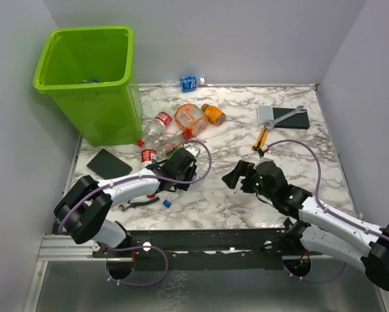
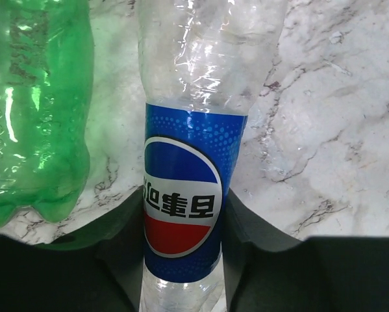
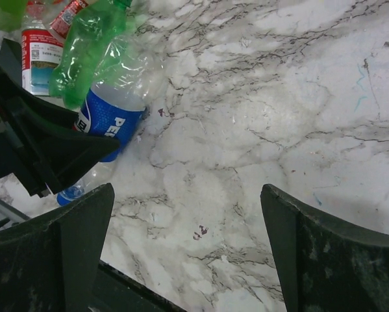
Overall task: Put the plastic bottles in the bin
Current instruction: Move the plastic bottle to the center of the board.
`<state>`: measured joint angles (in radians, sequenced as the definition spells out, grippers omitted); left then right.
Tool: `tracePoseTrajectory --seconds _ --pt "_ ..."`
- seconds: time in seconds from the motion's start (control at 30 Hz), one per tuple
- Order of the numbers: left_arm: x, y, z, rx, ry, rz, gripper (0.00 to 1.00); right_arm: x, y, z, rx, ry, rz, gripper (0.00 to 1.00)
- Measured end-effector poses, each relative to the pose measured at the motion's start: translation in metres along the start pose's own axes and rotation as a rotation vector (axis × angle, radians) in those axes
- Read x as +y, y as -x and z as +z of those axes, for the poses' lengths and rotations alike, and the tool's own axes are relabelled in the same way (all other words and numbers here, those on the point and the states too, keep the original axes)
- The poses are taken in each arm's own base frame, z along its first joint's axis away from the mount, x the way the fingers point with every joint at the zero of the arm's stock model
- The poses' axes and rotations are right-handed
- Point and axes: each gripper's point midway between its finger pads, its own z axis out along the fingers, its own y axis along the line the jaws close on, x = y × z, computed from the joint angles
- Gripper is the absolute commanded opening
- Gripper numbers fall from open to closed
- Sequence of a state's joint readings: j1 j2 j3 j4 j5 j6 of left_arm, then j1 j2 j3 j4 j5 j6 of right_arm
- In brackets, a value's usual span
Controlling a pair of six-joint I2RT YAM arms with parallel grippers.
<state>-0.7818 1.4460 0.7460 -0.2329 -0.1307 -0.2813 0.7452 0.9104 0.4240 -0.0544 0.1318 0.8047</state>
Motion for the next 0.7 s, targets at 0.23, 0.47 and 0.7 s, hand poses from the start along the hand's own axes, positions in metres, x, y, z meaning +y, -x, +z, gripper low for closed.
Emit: tracePoseTrajectory --seconds 0.23,0.47,0.7 --pt "-0.025 0.001 -0.012 -0.055 -0.068 0.132 0.37 0.009 0.031 -0.018 -0.071 -0.029 -0.034 0.99" --pt "-0.095 0.007 -0.064 -0.314 -0.27 0.557 0.51 0.025 0.083 -0.032 -0.136 -0.113 -0.024 0.99" --pt "-0.106 -0.003 -0.064 -0.433 -0.27 1.084 0.52 0.012 0.081 -0.032 -0.1 -0.161 -0.028 0.99"
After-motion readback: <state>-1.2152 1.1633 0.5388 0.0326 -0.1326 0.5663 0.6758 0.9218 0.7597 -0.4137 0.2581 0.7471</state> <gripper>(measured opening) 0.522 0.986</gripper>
